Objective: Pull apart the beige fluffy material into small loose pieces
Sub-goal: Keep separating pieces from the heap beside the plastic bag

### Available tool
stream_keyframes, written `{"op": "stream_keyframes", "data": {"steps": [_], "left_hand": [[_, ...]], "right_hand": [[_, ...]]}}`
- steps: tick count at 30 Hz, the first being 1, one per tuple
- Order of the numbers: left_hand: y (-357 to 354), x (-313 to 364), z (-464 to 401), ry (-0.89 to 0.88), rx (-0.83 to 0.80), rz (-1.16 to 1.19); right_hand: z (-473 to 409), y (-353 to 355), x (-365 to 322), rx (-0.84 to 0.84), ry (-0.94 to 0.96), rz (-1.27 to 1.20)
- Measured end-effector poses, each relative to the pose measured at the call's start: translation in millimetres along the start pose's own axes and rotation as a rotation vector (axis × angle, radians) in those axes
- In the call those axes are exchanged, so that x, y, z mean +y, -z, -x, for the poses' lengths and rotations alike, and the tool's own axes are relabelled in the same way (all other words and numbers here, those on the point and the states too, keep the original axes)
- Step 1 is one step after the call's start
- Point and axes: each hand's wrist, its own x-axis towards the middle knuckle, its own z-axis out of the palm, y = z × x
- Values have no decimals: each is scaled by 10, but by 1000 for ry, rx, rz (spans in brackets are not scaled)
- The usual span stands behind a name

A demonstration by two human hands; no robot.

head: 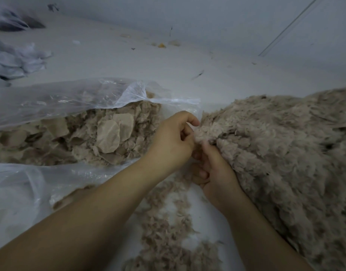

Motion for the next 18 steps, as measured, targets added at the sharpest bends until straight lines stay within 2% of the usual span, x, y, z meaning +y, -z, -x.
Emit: {"op": "stream_keyframes", "data": {"steps": [5,10,14,18], "left_hand": [[-21,-108,77,35,-27,33],[-70,-211,142,102,-70,175],[-12,-349,222,160,-78,227],[21,-393,454,165,-145,259]], "right_hand": [[-13,-12,-16,9,-15,-63],[-10,-16,-32,29,-15,-86],[-9,-6,-34,8,40,-68],[-7,-13,-48,9,29,-96]]}}
